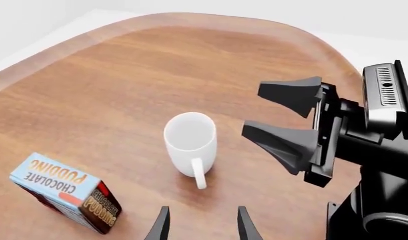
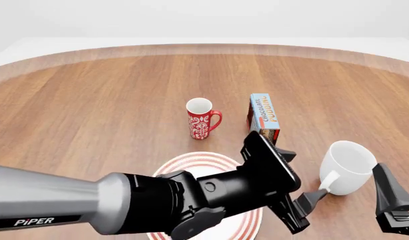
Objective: Pick up the white mug and put it on the plate, and put the chocolate pudding to the right of the plate.
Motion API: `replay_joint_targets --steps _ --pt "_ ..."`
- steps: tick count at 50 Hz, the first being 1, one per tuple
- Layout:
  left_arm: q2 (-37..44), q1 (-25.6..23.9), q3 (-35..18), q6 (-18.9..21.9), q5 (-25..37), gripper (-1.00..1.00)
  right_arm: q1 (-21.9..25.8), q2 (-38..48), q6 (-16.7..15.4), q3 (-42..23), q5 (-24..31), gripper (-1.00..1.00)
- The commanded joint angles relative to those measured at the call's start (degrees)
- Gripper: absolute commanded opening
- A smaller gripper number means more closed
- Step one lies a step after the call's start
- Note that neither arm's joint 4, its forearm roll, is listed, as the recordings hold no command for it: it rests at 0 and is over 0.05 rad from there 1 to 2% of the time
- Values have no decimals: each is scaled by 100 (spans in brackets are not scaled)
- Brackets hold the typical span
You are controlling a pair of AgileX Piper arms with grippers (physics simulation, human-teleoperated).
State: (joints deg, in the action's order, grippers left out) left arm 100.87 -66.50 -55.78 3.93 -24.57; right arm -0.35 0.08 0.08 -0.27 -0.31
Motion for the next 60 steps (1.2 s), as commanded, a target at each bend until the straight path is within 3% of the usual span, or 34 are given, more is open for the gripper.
replay_joint_targets --steps 1,60 --pt "169 56 -158 52 38 100 7 -3 10 -2 -6 100" --pt "977 -11 -1095 -48 285 100 1 -2 23 2 -32 100"
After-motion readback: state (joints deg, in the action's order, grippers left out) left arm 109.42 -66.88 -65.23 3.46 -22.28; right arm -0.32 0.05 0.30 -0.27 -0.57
